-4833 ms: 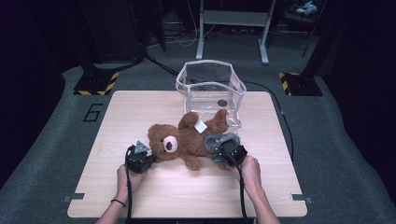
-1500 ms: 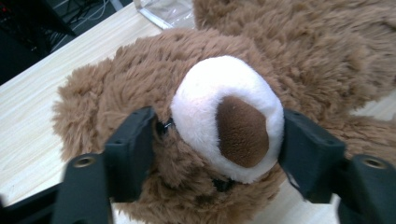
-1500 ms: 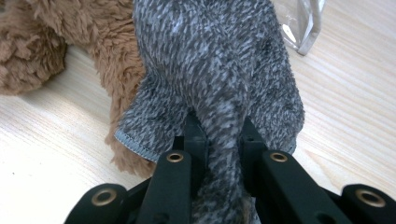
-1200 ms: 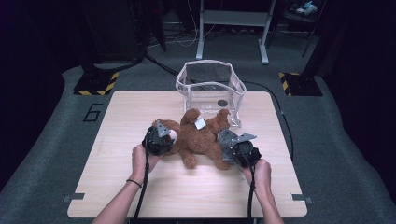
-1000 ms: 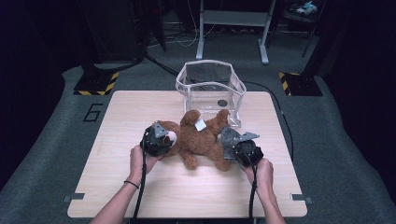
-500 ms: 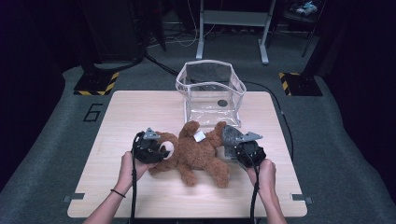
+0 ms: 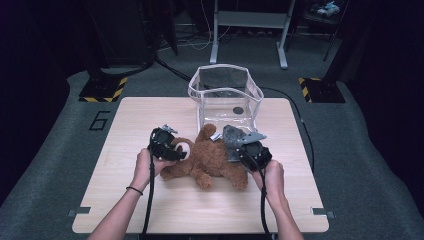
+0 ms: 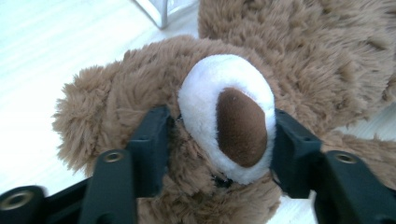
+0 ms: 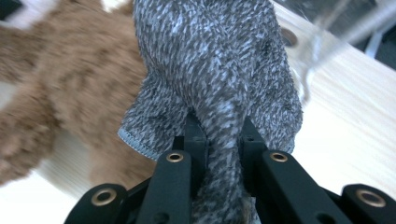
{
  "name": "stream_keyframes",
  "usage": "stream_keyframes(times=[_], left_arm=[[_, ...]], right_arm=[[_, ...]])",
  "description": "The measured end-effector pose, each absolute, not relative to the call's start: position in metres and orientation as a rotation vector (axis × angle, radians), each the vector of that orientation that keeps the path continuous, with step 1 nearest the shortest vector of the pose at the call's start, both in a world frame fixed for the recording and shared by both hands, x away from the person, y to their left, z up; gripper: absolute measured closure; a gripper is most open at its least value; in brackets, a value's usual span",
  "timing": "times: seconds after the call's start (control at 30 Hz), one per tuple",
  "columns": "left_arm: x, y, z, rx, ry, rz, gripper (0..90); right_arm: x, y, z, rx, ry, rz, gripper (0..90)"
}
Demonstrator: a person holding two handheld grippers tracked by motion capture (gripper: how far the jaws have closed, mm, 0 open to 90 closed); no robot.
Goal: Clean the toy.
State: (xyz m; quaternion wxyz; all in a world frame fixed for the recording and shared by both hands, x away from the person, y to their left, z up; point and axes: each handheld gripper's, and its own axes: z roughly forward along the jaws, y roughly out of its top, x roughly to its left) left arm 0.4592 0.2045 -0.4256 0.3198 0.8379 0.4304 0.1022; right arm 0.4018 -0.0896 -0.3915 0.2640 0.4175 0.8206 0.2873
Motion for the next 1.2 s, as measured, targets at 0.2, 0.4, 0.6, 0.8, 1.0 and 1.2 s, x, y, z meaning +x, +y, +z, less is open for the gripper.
stream_keyframes(times=[0.2, 0.4, 0.6, 0.8, 1.0, 1.2], left_arm=[[0.443, 0.212, -0.426, 2.159, 1.071, 0.344, 31.2], [0.412, 0.233, -0.43, 2.107, 1.049, 0.415, 27.4], [0.388, 0.247, -0.451, 2.158, 1.053, 0.418, 25.5], [0.378, 0.242, -0.478, 2.194, 1.069, 0.457, 25.9], [0.379, 0.229, -0.487, 2.255, 1.081, 0.562, 56.1], [0.382, 0.231, -0.489, 2.232, 1.099, 0.525, 79.9]], right_arm=[[0.419, -0.066, -0.409, 1.081, 2.289, 0.677, 79.6], [0.428, -0.066, -0.421, 1.106, 2.301, 0.668, 79.6], [0.428, -0.066, -0.422, 1.113, 2.29, 0.669, 79.6], [0.422, -0.066, -0.418, 1.114, 2.27, 0.683, 79.6], [0.408, -0.065, -0.405, 1.09, 2.229, 0.734, 79.6], [0.394, -0.057, -0.396, 1.052, 2.221, 0.759, 79.6]])
